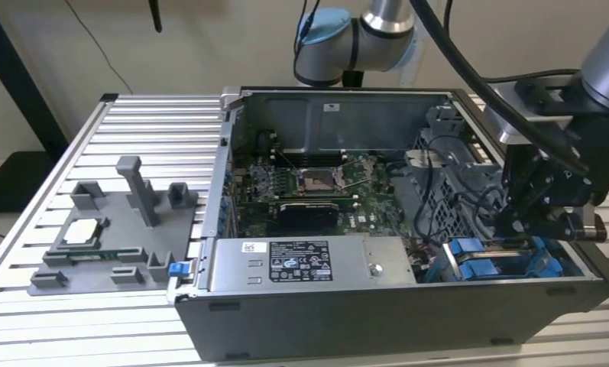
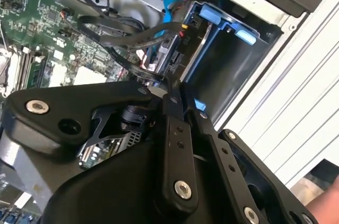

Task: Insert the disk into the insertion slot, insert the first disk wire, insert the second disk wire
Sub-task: 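Insert the second disk wire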

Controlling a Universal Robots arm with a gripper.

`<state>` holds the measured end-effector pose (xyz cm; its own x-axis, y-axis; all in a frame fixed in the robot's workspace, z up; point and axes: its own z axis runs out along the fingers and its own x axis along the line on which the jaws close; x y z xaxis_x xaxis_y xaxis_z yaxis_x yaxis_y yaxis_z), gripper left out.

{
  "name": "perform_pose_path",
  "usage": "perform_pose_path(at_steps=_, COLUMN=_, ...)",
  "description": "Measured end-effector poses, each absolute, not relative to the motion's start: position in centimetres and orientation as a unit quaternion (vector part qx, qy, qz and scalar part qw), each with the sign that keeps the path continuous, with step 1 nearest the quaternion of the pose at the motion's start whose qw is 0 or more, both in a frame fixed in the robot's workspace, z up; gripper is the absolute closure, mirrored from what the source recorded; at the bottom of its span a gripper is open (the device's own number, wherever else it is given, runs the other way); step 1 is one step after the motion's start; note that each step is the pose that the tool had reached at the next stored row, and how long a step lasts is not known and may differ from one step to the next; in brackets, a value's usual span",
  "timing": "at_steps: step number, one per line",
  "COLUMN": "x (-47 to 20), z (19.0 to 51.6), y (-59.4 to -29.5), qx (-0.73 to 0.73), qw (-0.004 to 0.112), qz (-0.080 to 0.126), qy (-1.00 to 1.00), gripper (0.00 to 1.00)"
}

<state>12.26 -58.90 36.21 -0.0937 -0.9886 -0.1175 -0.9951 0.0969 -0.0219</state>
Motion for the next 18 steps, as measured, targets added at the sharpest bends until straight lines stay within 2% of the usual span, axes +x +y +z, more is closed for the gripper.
perform_pose_path(at_steps=5, x=12.3, z=36.0, y=-58.9, qx=-0.675, qw=0.065, qz=0.018, qy=0.735, gripper=1.00)
perform_pose_path(at_steps=18, x=12.3, z=34.9, y=-58.6, qx=-0.675, qw=0.068, qz=0.014, qy=0.734, gripper=1.00)
